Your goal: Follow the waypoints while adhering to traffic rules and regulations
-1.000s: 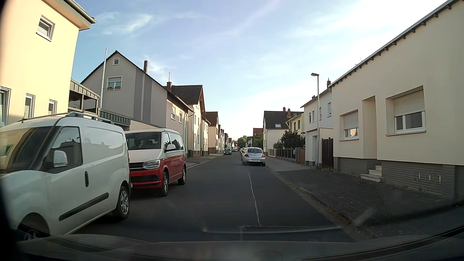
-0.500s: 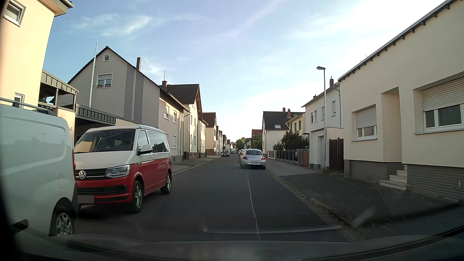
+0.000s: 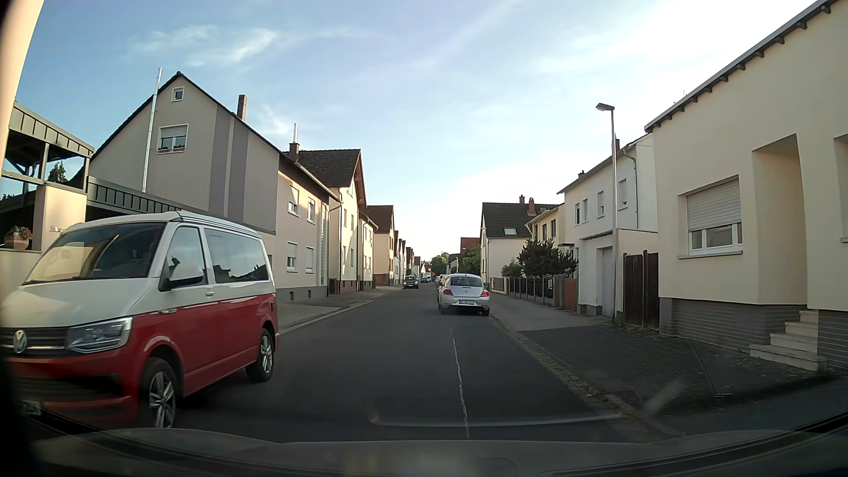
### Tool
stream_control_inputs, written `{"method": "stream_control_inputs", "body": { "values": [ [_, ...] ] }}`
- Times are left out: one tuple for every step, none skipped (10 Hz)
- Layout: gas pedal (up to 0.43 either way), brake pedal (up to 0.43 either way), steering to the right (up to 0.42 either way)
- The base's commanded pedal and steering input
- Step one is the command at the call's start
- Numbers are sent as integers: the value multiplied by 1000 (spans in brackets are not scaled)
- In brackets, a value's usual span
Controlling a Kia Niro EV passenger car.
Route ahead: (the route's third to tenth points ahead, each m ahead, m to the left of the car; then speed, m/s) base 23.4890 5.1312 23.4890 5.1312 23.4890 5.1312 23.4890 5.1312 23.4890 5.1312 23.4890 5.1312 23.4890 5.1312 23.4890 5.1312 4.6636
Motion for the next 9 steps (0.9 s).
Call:
{"method": "stream_control_inputs", "body": {
  "values": [
    [98, 30, -3],
    [98, 30, -3],
    [98, 30, -3],
    [98, 30, -7],
    [98, 30, -12],
    [98, 30, -15],
    [98, 30, -21],
    [98, 30, -31],
    [98, 30, -46]
  ]
}}
